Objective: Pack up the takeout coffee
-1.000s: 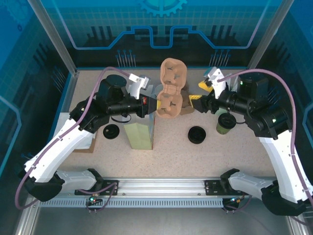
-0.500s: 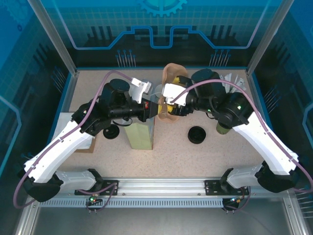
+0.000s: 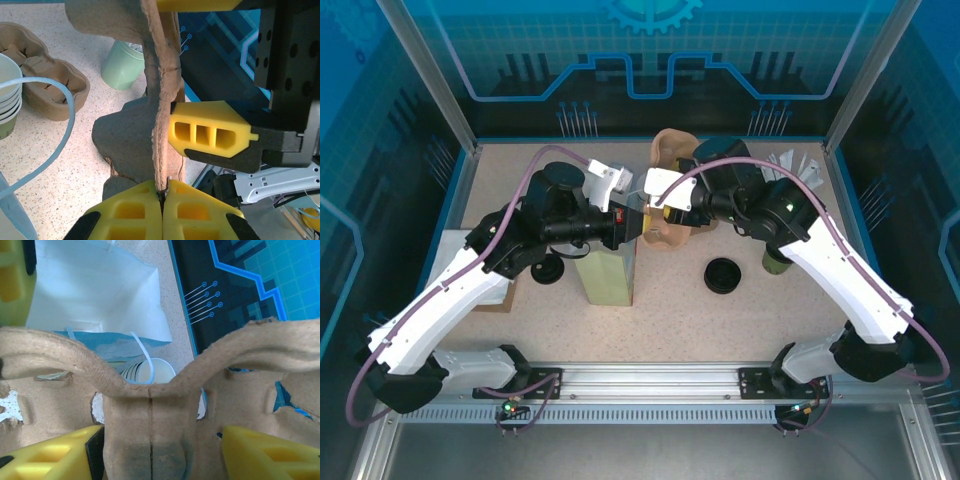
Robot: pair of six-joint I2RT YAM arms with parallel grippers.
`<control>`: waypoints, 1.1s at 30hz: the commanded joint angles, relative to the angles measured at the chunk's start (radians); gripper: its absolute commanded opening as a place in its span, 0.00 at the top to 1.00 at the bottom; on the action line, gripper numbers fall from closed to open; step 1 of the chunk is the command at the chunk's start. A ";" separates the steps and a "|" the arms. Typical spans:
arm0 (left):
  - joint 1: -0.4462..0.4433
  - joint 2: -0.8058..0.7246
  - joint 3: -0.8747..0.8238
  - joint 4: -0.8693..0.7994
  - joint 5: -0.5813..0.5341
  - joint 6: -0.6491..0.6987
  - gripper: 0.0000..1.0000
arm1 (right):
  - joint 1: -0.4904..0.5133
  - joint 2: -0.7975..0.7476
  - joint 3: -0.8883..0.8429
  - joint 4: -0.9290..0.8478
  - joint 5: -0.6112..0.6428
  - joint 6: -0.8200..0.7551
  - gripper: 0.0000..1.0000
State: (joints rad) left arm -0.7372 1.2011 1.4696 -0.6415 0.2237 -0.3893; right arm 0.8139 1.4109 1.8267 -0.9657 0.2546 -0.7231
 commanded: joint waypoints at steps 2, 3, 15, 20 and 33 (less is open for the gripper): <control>-0.007 -0.023 0.003 0.030 -0.006 0.018 0.99 | 0.010 0.012 0.041 -0.033 0.015 0.013 0.42; -0.008 -0.024 0.002 0.029 -0.006 0.018 0.99 | 0.010 0.015 0.043 -0.034 0.013 0.013 0.44; -0.008 -0.051 0.009 0.005 -0.044 0.020 0.63 | 0.000 0.022 0.082 -0.063 -0.020 0.045 0.63; -0.006 -0.120 0.020 -0.065 -0.127 0.033 0.45 | 0.000 0.033 0.109 -0.079 -0.019 0.073 0.64; 0.441 -0.303 0.024 -0.412 -0.174 -0.085 0.23 | 0.058 0.232 0.432 -0.097 0.038 0.076 0.67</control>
State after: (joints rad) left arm -0.3786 0.9085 1.4784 -0.9314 0.0288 -0.4473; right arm 0.8391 1.5970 2.1811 -1.0576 0.2741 -0.6548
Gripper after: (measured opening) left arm 0.764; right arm 0.335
